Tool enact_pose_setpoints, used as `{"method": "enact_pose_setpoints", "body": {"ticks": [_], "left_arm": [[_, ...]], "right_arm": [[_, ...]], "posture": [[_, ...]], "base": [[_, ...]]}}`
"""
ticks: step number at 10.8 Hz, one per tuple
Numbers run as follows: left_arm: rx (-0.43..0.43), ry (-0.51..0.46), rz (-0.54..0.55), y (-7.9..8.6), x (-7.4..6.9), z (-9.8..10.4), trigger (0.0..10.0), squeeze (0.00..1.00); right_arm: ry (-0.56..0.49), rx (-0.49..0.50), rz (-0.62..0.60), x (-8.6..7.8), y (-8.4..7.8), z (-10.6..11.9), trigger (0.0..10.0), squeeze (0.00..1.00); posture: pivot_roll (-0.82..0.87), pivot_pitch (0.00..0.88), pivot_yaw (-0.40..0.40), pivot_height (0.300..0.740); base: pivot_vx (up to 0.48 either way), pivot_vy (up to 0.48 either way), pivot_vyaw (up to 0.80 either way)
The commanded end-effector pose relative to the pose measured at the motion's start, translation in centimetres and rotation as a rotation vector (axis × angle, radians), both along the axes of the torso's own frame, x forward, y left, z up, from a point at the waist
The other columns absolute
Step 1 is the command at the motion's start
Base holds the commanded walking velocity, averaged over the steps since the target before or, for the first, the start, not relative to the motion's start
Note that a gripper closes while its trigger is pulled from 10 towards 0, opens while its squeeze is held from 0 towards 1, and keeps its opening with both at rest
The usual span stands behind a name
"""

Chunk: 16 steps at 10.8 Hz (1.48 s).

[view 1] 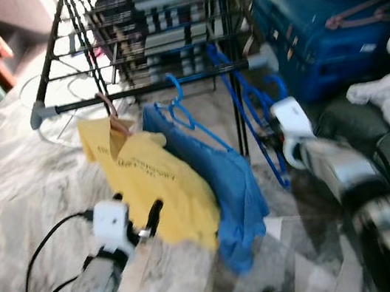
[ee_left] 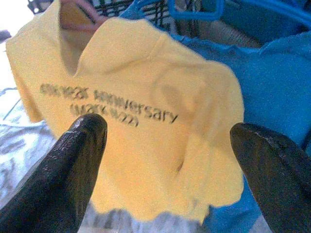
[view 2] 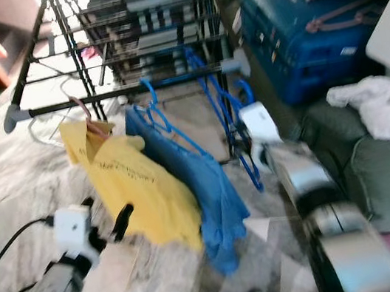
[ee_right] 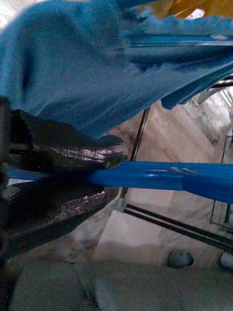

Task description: Hang hanger

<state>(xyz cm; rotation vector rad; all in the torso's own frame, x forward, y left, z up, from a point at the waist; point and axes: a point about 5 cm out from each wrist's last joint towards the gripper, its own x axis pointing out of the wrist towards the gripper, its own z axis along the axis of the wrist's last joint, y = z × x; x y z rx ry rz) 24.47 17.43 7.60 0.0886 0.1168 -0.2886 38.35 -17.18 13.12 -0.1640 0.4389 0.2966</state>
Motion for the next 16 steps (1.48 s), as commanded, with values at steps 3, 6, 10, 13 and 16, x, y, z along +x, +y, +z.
{"method": "enact_pose_setpoints", "body": {"ticks": [3,6,10,13,16], "left_arm": [[0.039,0.005,0.081,2.0,-1.6,0.6,10.0,0.00],[0.053,0.025,0.139,2.8,-3.4,0.9,10.0,0.00],[0.069,0.041,0.186,3.4,-4.7,1.2,10.0,0.00],[0.086,0.060,0.214,3.9,-5.6,1.6,10.0,0.00],[0.076,0.071,0.184,3.0,-4.9,1.3,10.0,0.00]], "right_arm": [[-0.036,-0.012,0.059,1.4,1.6,1.9,10.0,0.00],[-0.069,-0.013,0.032,2.3,2.1,3.3,10.0,0.00],[-0.112,0.032,-0.091,3.0,0.7,5.3,10.0,0.00],[-0.060,0.107,-0.190,2.6,-0.5,4.1,10.0,0.00],[0.002,0.120,-0.187,1.8,-0.3,2.0,10.0,1.00]], "posture": [[0.05,0.224,0.080,0.740],[0.13,0.237,0.067,0.740],[0.19,0.247,0.056,0.740],[0.24,0.246,0.065,0.740],[0.20,0.237,0.058,0.740]], "base": [[0.000,0.000,0.00],[0.000,0.000,0.00],[0.000,0.000,0.00],[0.000,0.000,0.00],[0.000,0.000,0.00]]}}
